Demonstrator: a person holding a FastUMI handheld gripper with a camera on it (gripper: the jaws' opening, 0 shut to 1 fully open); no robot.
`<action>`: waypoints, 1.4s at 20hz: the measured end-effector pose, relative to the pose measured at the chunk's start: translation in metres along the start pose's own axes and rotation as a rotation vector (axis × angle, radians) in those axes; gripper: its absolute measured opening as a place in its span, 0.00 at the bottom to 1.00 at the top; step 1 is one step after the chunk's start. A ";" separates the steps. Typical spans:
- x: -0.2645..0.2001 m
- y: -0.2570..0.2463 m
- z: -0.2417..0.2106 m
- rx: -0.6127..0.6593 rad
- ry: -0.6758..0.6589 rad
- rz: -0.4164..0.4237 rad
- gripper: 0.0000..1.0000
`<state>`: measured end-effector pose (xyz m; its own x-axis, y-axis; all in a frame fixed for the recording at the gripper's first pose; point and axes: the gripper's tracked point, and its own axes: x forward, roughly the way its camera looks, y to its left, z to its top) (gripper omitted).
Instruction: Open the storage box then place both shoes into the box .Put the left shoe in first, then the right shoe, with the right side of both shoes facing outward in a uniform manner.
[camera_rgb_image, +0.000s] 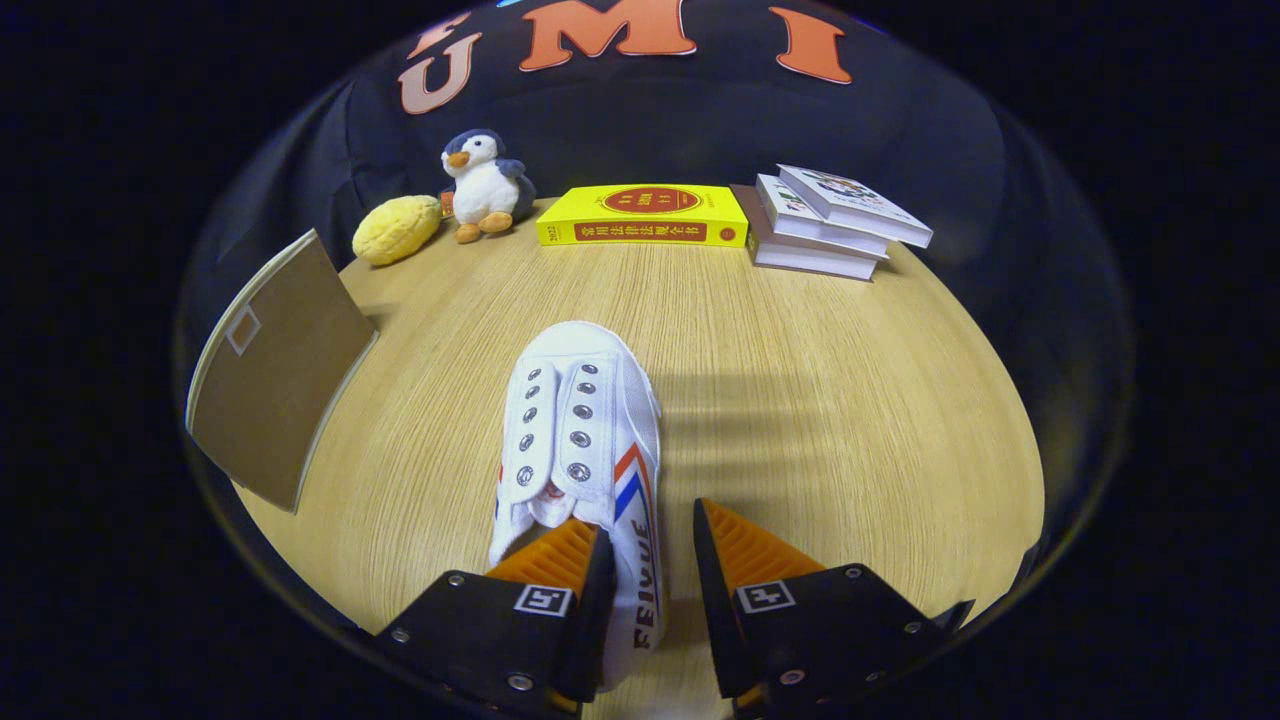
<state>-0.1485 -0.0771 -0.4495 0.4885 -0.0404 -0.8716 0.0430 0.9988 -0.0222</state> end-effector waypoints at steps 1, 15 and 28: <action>0.001 0.000 -0.001 -0.002 0.009 0.013 0.44; 0.000 0.000 -0.007 0.238 0.102 0.107 0.11; -0.049 0.051 0.046 0.427 0.052 0.182 0.02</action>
<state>-0.1298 -0.0249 -0.3856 0.4771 0.1468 -0.8665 0.3212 0.8886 0.3274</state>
